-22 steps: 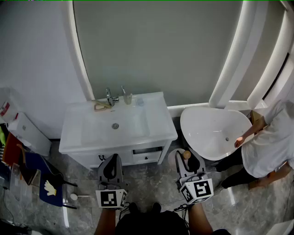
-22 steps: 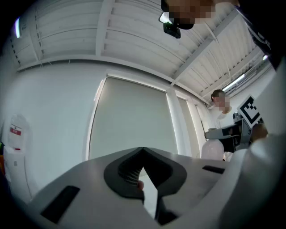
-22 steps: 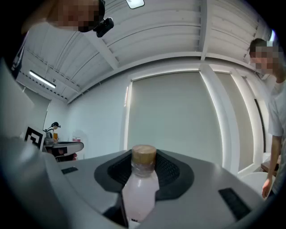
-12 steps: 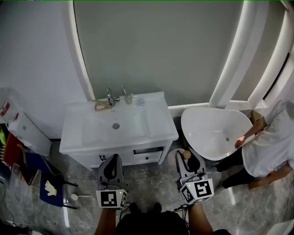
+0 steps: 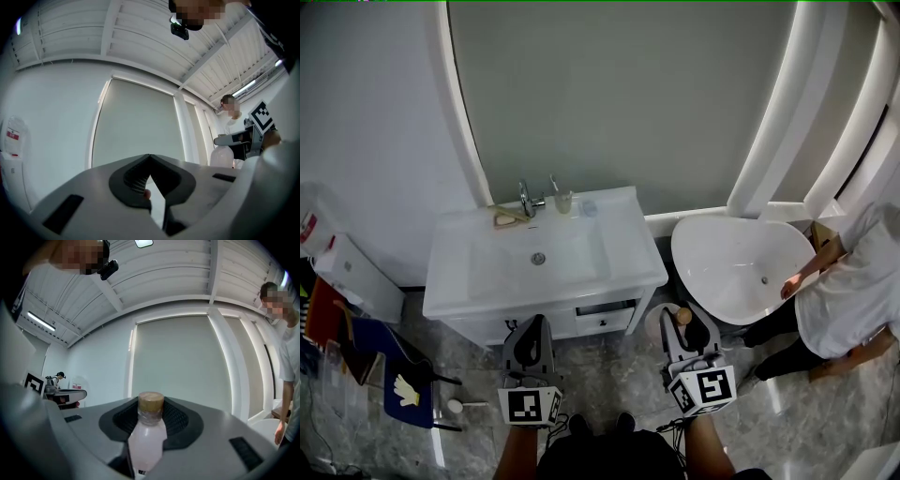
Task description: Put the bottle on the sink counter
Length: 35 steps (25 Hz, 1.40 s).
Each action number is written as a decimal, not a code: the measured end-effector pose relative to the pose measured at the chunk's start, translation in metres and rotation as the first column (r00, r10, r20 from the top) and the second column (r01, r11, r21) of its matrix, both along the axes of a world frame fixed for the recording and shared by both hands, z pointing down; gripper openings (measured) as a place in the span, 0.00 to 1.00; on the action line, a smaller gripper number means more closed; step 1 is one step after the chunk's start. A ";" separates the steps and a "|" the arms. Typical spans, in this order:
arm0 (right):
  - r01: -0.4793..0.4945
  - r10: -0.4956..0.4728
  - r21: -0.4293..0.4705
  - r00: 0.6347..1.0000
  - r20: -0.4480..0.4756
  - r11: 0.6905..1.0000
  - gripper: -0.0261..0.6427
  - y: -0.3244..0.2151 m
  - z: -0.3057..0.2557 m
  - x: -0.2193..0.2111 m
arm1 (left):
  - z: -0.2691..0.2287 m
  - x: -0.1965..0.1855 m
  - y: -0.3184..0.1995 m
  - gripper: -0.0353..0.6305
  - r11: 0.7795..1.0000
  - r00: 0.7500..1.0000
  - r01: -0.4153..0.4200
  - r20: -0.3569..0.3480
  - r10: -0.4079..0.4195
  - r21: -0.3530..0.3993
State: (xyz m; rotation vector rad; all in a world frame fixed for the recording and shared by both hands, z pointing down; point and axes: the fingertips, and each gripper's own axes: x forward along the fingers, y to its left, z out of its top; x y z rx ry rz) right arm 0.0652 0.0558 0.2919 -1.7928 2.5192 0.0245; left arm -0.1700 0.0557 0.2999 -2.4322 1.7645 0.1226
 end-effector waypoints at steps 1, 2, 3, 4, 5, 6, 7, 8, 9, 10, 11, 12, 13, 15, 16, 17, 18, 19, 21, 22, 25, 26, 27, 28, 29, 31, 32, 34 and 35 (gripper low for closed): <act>-0.005 0.005 0.003 1.000 -0.007 1.000 0.26 -0.001 0.000 -0.004 | 0.001 -0.003 -0.002 0.09 1.000 1.000 -0.001 0.005 0.001 0.003; -0.010 0.010 0.005 1.000 -0.014 1.000 0.26 -0.002 0.000 -0.009 | 0.001 -0.006 -0.004 0.09 1.000 1.000 -0.001 0.011 0.001 0.007; -0.015 0.015 0.007 1.000 -0.019 1.000 0.26 -0.004 0.001 -0.014 | 0.001 -0.010 -0.007 0.09 1.000 1.000 -0.001 0.015 0.001 0.011; -0.021 0.022 0.008 1.000 -0.023 1.000 0.26 -0.006 0.002 -0.018 | 0.001 -0.013 -0.009 0.09 1.000 1.000 -0.002 0.017 0.002 0.014; -0.027 0.028 0.010 0.999 -0.027 1.000 0.26 -0.008 0.003 -0.021 | 0.001 -0.016 -0.011 0.09 1.000 1.000 -0.004 0.019 0.004 0.016; -0.032 0.032 0.012 0.999 -0.031 0.999 0.26 -0.010 0.004 -0.024 | 0.002 -0.019 -0.013 0.09 1.000 1.000 -0.008 0.021 0.007 0.016; -0.035 0.036 0.015 0.999 -0.034 0.999 0.26 -0.012 0.005 -0.027 | 0.003 -0.021 -0.015 0.09 1.000 1.000 -0.013 0.022 0.013 0.014; -0.038 0.039 0.019 0.999 -0.039 0.999 0.26 -0.014 0.006 -0.028 | 0.005 -0.022 -0.017 0.09 1.000 1.000 -0.018 0.023 0.018 0.010; -0.041 0.042 0.022 0.998 -0.044 0.999 0.26 -0.015 0.007 -0.029 | 0.006 -0.023 -0.018 0.09 1.000 0.999 -0.022 0.024 0.022 0.007; -0.044 0.045 0.026 0.998 -0.050 0.999 0.26 -0.017 0.009 -0.029 | 0.008 -0.025 -0.020 0.09 1.000 0.999 -0.024 0.025 0.024 0.005; -0.047 0.049 0.030 0.997 -0.054 0.998 0.26 -0.021 0.010 -0.029 | 0.009 -0.026 -0.023 0.09 1.000 0.999 -0.026 0.026 0.025 0.006; -0.050 0.052 0.034 0.997 -0.058 0.998 0.26 -0.025 0.012 -0.029 | 0.010 -0.028 -0.026 0.09 1.000 0.999 -0.027 0.028 0.026 0.007; -0.053 0.055 0.036 0.997 -0.061 0.998 0.26 -0.030 0.014 -0.028 | 0.011 -0.029 -0.031 0.09 1.000 0.999 -0.028 0.031 0.028 0.006; -0.056 0.059 0.037 0.996 -0.065 0.998 0.26 -0.041 0.019 -0.027 | 0.015 -0.031 -0.041 0.09 1.000 0.999 -0.029 0.036 0.029 0.001; -0.057 0.059 0.036 0.996 -0.065 0.998 0.26 -0.047 0.023 -0.025 | 0.016 -0.031 -0.047 0.09 1.000 0.999 -0.028 0.038 0.028 -0.002; -0.056 0.058 0.032 0.996 -0.066 0.998 0.26 -0.053 0.026 -0.023 | 0.018 -0.031 -0.052 0.09 1.000 0.999 -0.027 0.039 0.027 -0.004; -0.054 0.055 0.028 0.996 -0.069 0.998 0.26 -0.060 0.028 -0.020 | 0.019 -0.030 -0.058 0.09 1.000 0.999 -0.024 0.041 0.024 -0.005; -0.052 0.053 0.023 0.996 -0.071 0.998 0.26 -0.069 0.032 -0.017 | 0.021 -0.029 -0.066 0.09 1.000 0.999 -0.021 0.042 0.021 -0.006; -0.049 0.050 0.013 0.996 -0.070 0.999 0.26 -0.087 0.039 -0.009 | 0.026 -0.027 -0.085 0.09 1.000 0.999 -0.010 0.042 0.010 -0.008; -0.048 0.049 0.010 0.997 -0.067 0.999 0.26 -0.098 0.044 -0.005 | 0.029 -0.026 -0.096 0.09 1.000 0.999 -0.003 0.041 0.004 -0.007; -0.042 0.043 0.011 0.997 -0.062 0.999 0.26 -0.131 0.060 0.006 | 0.039 -0.019 -0.132 0.09 1.000 0.999 0.011 0.045 -0.012 0.001; -0.040 0.041 0.014 0.997 -0.067 0.999 0.26 -0.143 0.064 0.010 | 0.042 -0.015 -0.145 0.09 1.000 0.999 0.014 0.046 -0.014 0.002; -0.038 0.039 0.015 0.997 -0.074 0.999 0.26 -0.155 0.067 0.014 | 0.044 -0.011 -0.158 0.09 1.000 0.999 0.017 0.045 -0.017 0.001; -0.034 0.035 0.016 0.996 -0.078 0.999 0.26 -0.167 0.070 0.018 | 0.044 -0.007 -0.169 0.09 1.000 0.999 0.022 0.044 -0.022 0.000; -0.029 0.030 0.015 0.997 -0.077 0.999 0.26 -0.178 0.072 0.022 | 0.045 -0.003 -0.181 0.09 1.000 0.999 0.027 0.044 -0.027 0.000; -0.020 0.021 0.014 0.998 -0.067 1.000 0.26 -0.201 0.077 0.031 | 0.046 0.005 -0.202 0.09 0.999 0.998 0.037 0.046 -0.037 0.002; -0.017 0.018 0.012 0.998 -0.062 1.000 0.26 -0.212 0.081 0.036 | 0.048 0.009 -0.213 0.09 0.999 0.998 0.041 0.047 -0.041 0.003; -0.007 0.008 0.008 0.998 -0.062 1.000 0.26 -0.234 0.091 0.045 | 0.052 0.018 -0.231 0.09 0.999 0.998 0.054 0.045 -0.054 0.004; -0.001 0.002 0.007 0.998 -0.068 1.000 0.26 -0.244 0.097 0.049 | 0.053 0.021 -0.240 0.09 0.998 0.997 0.062 0.041 -0.062 0.006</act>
